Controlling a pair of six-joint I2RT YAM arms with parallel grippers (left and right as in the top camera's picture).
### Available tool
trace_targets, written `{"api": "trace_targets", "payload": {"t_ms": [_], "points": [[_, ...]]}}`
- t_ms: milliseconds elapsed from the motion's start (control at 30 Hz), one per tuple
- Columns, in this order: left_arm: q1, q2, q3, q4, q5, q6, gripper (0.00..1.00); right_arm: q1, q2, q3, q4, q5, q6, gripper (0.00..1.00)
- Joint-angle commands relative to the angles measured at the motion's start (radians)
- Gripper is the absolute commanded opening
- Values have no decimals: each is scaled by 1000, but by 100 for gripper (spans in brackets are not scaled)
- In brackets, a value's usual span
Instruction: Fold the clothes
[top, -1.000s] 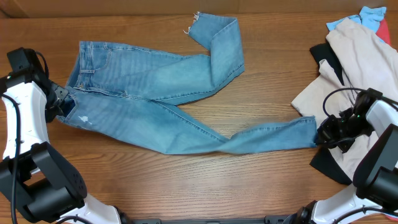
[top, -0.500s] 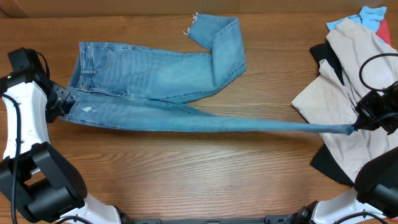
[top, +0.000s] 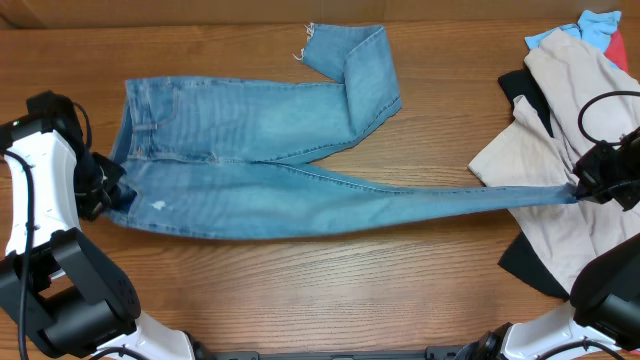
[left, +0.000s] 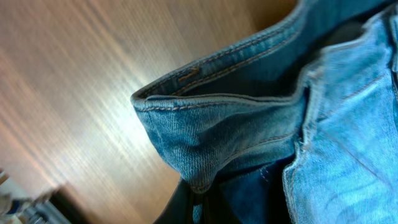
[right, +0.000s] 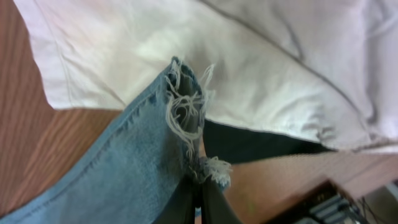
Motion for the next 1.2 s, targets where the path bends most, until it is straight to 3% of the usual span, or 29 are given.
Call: {"api": "trace_targets", "payload": {"t_ms": [0,333,500,633,800,1167], "points": [[5,-30,3,-69,-12,19,5,5,-1,1,23,-10,1,4],[39,-30,-56,-132,-143,-35,4,9,-1,-43,-27,6,1,4],[171,-30,-68,-84,-133,-37,4,12,-1,-113,-10,10,0,4],[261,-30,-68,-7,-39,-7,4,13,-1,-160,11,-4,1,4],[267,-30,-68,79,-7,31,4,69,-1,-185,13,-10,1,4],[323,-30,-68,57,-33,43,4,143,-1,-251,-27,-10,0,6]]}}
